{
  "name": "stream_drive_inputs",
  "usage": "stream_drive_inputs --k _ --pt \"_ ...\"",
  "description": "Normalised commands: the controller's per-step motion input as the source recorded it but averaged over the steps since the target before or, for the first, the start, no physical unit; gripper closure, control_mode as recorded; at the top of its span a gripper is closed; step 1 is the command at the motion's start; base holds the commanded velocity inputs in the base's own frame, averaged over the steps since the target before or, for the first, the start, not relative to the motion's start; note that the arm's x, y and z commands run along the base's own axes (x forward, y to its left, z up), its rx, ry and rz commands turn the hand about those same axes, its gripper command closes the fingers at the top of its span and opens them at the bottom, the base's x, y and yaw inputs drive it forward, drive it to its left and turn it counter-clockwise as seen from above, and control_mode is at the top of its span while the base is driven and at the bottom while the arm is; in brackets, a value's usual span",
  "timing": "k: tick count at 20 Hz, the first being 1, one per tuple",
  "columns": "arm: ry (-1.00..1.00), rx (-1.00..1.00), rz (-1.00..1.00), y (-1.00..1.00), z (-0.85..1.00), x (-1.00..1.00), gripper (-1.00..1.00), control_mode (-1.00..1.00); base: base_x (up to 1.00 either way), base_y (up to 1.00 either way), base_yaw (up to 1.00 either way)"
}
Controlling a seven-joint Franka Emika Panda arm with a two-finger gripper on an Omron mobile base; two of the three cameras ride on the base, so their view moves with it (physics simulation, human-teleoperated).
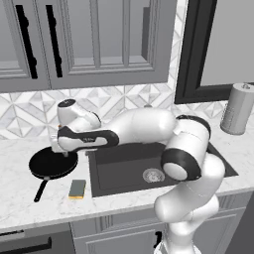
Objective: Pick the pan and sponge and place them into the sink. Then turn on the water.
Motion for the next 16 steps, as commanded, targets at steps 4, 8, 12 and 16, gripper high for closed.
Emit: stream_drive_inputs --k 4,8,12,16 --pt "0.07 0.0 -0.07 0.54 -0.29 -0.37 -1.0 -1.0 0.0 0.0 0.0" --pt "0.09 0.0 -0.07 0.35 -0.19 -0.26 -1.0 -1.0 0.0 0.0 0.0" --pt "0.05 0.0 -0.01 0.05 -0.13 -0.03 -1.0 -1.0 0.0 0.0 0.0" --pt "0.09 0.0 0.0 0.0 -0.1 -0.01 -1.0 -1.0 0.0 0.0 0.0"
